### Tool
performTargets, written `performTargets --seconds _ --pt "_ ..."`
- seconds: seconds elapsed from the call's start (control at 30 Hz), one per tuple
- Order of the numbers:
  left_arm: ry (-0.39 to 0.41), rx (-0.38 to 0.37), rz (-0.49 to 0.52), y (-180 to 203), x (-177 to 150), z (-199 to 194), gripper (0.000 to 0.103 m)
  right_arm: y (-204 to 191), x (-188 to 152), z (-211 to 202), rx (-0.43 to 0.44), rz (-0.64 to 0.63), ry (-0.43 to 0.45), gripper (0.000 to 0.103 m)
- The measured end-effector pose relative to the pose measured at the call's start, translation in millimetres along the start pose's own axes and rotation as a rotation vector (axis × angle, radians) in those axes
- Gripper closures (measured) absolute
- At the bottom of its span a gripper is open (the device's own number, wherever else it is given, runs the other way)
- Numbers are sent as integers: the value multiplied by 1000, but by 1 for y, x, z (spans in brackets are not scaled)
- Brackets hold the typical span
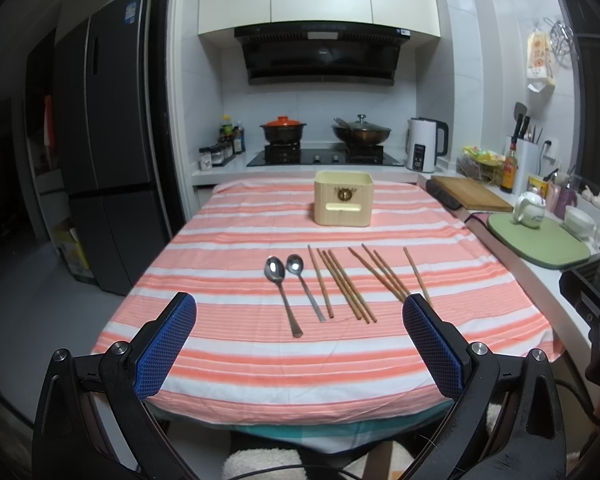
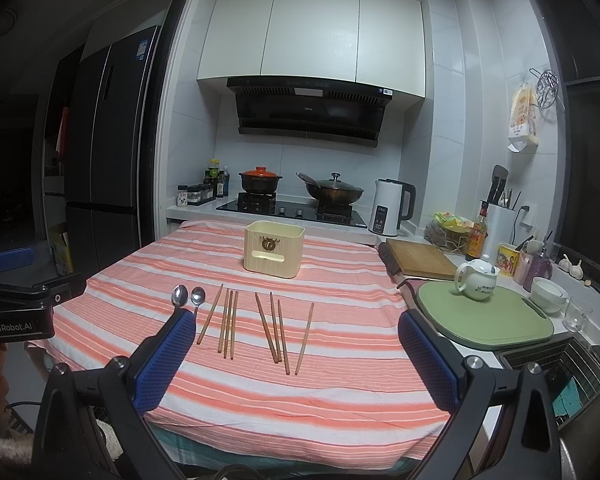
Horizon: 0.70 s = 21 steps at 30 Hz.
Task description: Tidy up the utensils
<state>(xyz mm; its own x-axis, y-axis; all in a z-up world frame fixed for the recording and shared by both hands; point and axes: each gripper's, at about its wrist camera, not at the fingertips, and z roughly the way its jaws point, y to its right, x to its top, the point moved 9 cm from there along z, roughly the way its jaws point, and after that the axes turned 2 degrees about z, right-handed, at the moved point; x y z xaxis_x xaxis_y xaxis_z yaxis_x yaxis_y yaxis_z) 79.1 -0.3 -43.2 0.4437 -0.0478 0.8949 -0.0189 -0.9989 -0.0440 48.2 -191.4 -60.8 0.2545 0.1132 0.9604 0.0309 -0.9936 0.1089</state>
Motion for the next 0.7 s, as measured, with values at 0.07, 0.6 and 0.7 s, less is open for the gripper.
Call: performTargets --seconds 0.07,0.6,0.7 --pt "0 0 1 0 0 0 0 0 0 0 0 0 0 0" --pt "-29 -4 -16 -5 -3 13 0 -2 -6 10 6 -1 -19 0" --pt "-47 -18 -39 -12 -5 22 0 -2 -9 15 6 -2 -29 0"
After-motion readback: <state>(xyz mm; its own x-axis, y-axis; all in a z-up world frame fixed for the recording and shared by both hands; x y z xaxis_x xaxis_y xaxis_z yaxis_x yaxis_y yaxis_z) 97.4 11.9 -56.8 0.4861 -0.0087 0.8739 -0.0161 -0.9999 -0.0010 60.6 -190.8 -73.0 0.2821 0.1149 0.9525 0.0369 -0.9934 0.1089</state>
